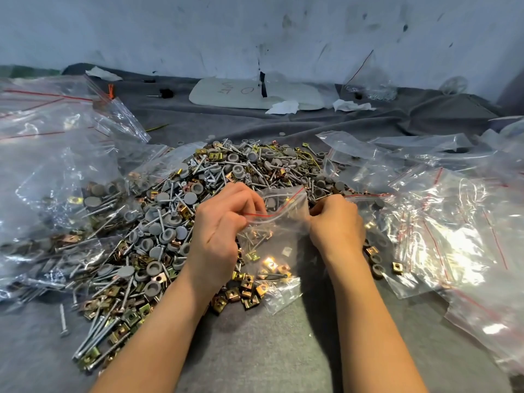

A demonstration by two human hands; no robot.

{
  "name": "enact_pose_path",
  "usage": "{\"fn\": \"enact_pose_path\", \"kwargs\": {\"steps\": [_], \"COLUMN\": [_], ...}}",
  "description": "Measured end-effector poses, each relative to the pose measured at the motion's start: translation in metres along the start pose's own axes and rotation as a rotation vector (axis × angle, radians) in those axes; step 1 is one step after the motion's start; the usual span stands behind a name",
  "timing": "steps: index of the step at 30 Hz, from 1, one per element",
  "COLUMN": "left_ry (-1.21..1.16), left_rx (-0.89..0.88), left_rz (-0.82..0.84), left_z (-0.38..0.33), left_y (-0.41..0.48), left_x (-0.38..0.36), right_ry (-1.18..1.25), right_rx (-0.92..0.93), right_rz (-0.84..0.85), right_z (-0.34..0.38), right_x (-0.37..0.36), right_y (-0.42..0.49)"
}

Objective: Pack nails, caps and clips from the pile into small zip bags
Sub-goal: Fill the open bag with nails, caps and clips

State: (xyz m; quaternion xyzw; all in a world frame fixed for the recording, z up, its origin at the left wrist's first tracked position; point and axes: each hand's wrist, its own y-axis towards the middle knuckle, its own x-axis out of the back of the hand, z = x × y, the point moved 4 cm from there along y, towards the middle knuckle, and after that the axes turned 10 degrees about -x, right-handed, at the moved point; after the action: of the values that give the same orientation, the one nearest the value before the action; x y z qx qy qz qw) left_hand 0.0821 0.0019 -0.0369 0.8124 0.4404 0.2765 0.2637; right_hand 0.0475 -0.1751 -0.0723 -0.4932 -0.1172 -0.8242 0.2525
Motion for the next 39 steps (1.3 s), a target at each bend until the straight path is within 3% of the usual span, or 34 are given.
{"fn": "enact_pose_path", "kwargs": {"steps": [7, 10, 16, 24, 30, 39], "left_ry": [0.018, 0.017, 0.014, 0.001, -0.001, 0.017], "left_rx": [-0.005, 0.003, 0.002, 0.010, 0.028, 0.025], "left_rz": [-0.004, -0.008, -0.017, -0.037, -0.033, -0.019], "left_z": [0.002, 0.003, 0.005, 0.005, 0.004, 0.006], "left_y": [0.001, 0.000, -0.002, 0.000, 0.000, 0.001], "left_x": [0.001, 0.001, 0.000, 0.001, -0.001, -0.002], "right_ry": [0.286, 0.364, 0.081, 0.228, 0.038, 0.063], "right_rx": [0.106, 0.137, 0.071, 0.107, 0.067, 0.077], "right_rz": [-0.183, -0.158, 0.116, -0.002, 0.002, 0.015], "right_z": [-0.004, -0.008, -0.014, -0.002, 0.005, 0.005], "right_x": [0.026, 0.032, 0.007, 0.008, -0.008, -0.007], "right_y": [0.002, 0.005, 0.003, 0.003, 0.002, 0.003]}}
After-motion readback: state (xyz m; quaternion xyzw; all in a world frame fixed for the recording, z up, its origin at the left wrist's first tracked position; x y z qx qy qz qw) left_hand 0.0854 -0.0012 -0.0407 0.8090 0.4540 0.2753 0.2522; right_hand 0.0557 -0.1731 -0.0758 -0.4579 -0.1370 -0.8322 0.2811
